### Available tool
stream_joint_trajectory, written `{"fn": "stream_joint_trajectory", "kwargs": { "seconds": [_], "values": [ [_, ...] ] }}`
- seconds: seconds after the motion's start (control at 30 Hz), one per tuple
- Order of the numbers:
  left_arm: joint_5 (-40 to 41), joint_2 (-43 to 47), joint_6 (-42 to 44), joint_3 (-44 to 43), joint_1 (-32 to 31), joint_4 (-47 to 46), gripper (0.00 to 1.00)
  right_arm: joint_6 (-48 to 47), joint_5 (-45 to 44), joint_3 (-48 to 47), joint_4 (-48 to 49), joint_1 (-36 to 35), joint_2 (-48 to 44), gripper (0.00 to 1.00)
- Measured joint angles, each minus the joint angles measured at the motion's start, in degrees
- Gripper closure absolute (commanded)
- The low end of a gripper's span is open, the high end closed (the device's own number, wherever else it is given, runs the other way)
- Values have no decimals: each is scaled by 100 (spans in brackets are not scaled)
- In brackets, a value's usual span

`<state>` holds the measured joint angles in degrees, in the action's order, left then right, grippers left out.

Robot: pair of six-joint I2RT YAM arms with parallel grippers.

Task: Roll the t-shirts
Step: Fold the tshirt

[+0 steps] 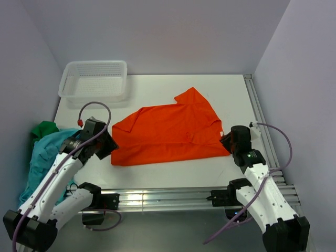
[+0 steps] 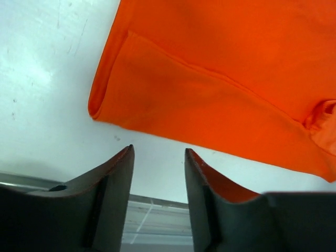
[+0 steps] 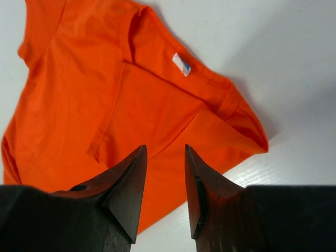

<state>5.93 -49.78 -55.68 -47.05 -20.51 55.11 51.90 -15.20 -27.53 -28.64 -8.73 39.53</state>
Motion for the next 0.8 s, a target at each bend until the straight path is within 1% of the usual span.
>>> {"fn": "stream_joint_trajectory", "kwargs": {
  "seconds": [0.03, 0.07, 0.23, 0.33, 0.37, 0.6, 0.8],
  "values": [
    [4, -186, 70, -68, 0, -92, 58, -85, 96, -24, 72, 0, 138, 60],
    [7, -372, 120, -116, 0, -168, 67, -184, 195, -52, 164, 0, 267, 60],
    [81, -1864, 437, -328, 0, -791, 67, -669, 664, -149, 623, 0, 839, 60],
    [186, -2579, 560, -590, 0, -1064, 69, -946, 787, -468, 824, -7, 1329, 60],
    [214, -2782, 601, -697, 0, -1161, 69, -1016, 809, -597, 876, -13, 1495, 62],
    [422, -3866, 774, -1300, 0, -1764, 65, -1362, 935, -1370, 1246, -13, 2540, 65],
    [485, -4719, 901, -1665, -17, -2059, 64, -1443, 1078, -1814, 1456, -17, 3180, 65]
  ]
}}
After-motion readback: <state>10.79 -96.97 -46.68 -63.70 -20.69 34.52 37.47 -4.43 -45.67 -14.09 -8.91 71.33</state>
